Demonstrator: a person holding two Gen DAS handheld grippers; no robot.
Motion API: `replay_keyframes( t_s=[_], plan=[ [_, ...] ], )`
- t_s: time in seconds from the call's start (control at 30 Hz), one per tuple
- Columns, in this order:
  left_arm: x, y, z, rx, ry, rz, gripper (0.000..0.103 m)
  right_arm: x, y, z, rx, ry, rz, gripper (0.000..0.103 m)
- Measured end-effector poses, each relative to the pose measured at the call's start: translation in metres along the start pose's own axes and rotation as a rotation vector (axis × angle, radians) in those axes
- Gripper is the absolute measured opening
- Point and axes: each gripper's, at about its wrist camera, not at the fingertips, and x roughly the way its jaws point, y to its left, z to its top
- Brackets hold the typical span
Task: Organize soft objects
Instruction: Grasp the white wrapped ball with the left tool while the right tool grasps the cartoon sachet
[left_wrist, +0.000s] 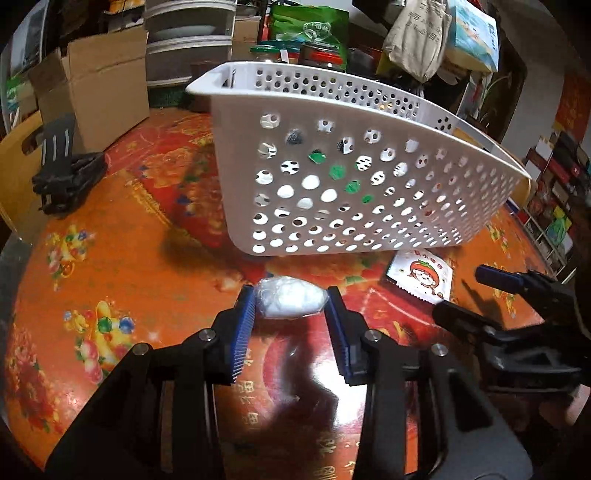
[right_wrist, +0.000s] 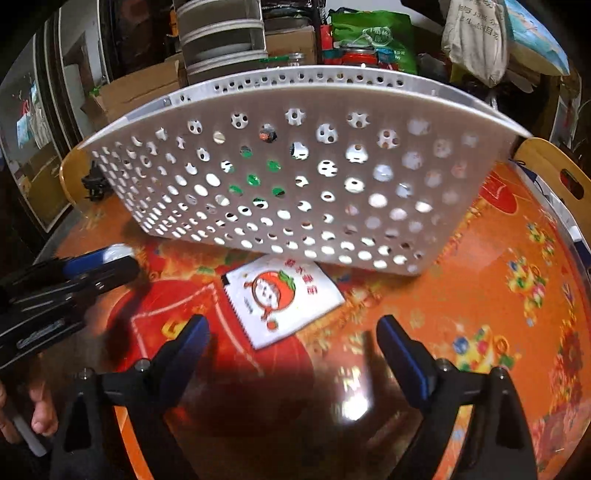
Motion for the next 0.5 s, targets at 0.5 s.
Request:
replay_keyframes(
  t_s=[0.5],
  plan=[
    [0.007, 0.003, -0.003, -0.013, 0.019, -0.028, 0.036, 0.029, 0.026, 0.017, -0.068, 0.036, -0.048, 0.078]
  ],
)
